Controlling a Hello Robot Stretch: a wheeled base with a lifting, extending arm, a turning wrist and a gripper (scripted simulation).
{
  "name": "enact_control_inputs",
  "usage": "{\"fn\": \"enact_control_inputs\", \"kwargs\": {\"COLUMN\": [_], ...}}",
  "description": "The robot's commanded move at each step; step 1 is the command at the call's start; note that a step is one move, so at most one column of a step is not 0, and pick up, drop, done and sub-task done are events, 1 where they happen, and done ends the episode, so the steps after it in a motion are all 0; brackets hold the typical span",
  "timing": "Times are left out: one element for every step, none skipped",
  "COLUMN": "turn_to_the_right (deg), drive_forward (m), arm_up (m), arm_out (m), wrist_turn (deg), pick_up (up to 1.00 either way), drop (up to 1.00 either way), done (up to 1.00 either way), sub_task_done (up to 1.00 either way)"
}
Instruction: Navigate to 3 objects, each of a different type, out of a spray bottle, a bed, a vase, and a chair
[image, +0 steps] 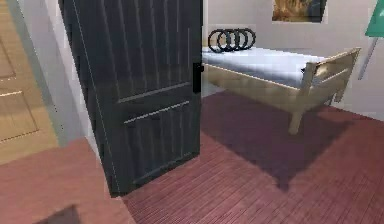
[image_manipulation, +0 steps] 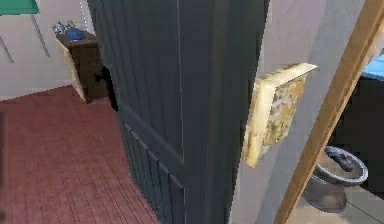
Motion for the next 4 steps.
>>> {"fn": "enact_control_inputs", "kwargs": {"turn_to_the_right": [45.0,3.0,0.0,12.0], "drive_forward": [0.0,0.0,1.0,0.0], "arm_up": [0.0,0.0,0.0,0.0], "arm_out": [0.0,0.0,0.0,0.0], "wrist_turn": [0.0,0.0,0.0,0.0], "pick_up": [0.0,0.0,0.0,0.0], "drop": [0.0,0.0,0.0,0.0], "done": [0.0,0.0,0.0,0.0], "sub_task_done": [0.0,0.0,0.0,0.0]}}
